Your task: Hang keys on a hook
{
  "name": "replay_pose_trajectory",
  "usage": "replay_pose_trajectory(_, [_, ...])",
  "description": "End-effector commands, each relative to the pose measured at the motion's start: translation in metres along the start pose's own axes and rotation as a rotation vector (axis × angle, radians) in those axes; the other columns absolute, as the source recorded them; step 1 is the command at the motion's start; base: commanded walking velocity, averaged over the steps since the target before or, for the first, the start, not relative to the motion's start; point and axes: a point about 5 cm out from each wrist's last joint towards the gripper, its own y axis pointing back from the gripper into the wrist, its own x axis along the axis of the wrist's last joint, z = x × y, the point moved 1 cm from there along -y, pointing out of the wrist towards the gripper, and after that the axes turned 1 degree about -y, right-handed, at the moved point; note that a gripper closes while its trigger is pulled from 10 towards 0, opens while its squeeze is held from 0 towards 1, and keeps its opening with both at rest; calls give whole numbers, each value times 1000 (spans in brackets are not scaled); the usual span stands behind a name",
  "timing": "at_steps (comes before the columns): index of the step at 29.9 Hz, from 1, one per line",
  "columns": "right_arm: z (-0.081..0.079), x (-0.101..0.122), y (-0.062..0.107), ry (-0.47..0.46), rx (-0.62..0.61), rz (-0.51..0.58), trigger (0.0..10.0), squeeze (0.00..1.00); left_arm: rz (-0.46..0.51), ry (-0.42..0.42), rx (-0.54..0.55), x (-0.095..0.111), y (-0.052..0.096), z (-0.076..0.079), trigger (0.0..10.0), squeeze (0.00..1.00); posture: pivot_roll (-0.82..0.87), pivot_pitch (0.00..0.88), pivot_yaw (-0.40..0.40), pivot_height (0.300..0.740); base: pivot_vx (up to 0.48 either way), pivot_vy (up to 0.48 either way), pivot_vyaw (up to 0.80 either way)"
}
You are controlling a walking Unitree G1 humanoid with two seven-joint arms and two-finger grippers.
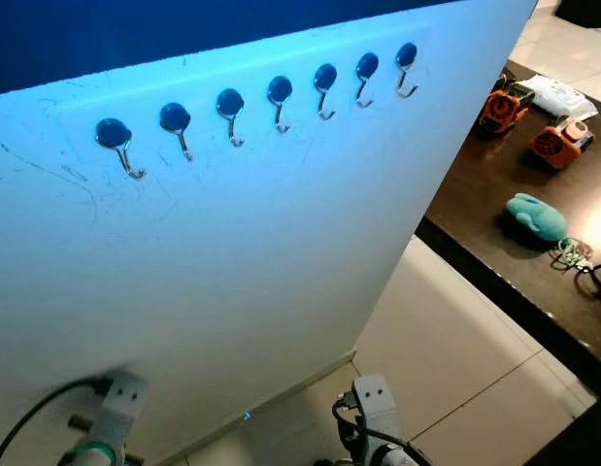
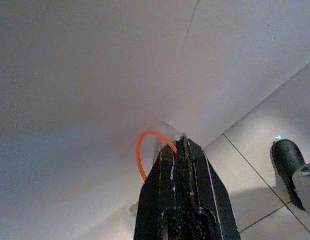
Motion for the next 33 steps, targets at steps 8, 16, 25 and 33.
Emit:
replay_pose_trajectory(8, [13,-9,6,57,4,-24,10000,0,15,16,11,4,0,10,10000,0,-14,80,51,740,0,0,0])
replay_pose_trajectory(16, [21,-15,9,79,-3,-44,10000,0,-14,43,-32,-4,3,25,10000,0,-4,79,27,740,-163,0,0])
replay_pose_trajectory(25, [17,-14,8,87,12,-39,10000,0,-34,36,-48,-15,9,29,10000,0,1,92,24,740,-372,0,0])
replay_pose_trajectory(33, [19,-15,9,85,11,-39,10000,0,-46,32,-46,-20,11,28,10000,0,-2,101,24,740,-374,0,0])
